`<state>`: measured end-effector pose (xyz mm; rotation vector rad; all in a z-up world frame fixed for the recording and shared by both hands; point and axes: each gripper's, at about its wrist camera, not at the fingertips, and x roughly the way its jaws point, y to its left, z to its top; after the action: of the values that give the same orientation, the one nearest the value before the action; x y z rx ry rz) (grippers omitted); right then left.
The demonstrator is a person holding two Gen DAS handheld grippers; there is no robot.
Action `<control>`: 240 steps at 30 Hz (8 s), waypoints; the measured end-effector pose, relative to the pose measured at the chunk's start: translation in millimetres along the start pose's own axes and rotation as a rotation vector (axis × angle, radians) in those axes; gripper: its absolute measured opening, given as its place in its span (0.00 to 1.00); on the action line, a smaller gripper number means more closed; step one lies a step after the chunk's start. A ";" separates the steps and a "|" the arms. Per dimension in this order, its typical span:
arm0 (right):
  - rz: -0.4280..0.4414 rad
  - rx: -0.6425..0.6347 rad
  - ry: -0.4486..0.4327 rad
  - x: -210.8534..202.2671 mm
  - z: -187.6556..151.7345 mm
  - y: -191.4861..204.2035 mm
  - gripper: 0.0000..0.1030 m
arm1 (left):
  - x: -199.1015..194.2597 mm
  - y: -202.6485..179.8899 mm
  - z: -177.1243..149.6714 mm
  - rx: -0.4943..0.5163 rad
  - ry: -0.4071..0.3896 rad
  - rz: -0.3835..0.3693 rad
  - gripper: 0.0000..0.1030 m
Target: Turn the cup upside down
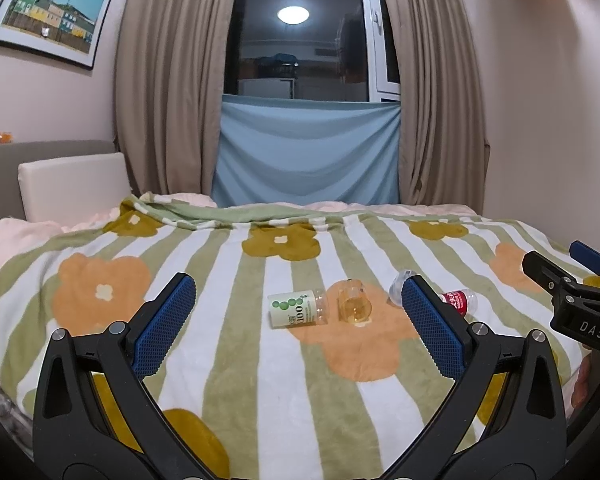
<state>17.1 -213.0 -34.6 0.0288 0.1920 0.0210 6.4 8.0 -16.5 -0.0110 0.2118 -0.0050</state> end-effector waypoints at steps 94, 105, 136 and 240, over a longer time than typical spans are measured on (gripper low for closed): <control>0.080 0.136 0.191 85.7 -40.0 -31.4 1.00 | 282.5 -79.5 -45.9 1.191 0.793 -0.609 0.60; 0.073 0.195 0.264 60.3 -40.7 -61.9 1.00 | 234.0 -150.3 -87.3 0.949 0.892 -0.588 0.60; 0.355 0.855 0.645 136.6 -87.8 -36.3 1.00 | 160.8 -31.0 -72.8 0.462 0.733 -0.390 1.00; 0.345 -0.230 0.652 189.4 -87.6 75.0 0.58 | 116.2 58.4 -52.7 0.014 0.694 -0.290 1.00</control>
<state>184.9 -131.3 -154.3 -0.1777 0.8341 0.3996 109.1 65.2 -93.1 -0.0259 0.9029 -0.3024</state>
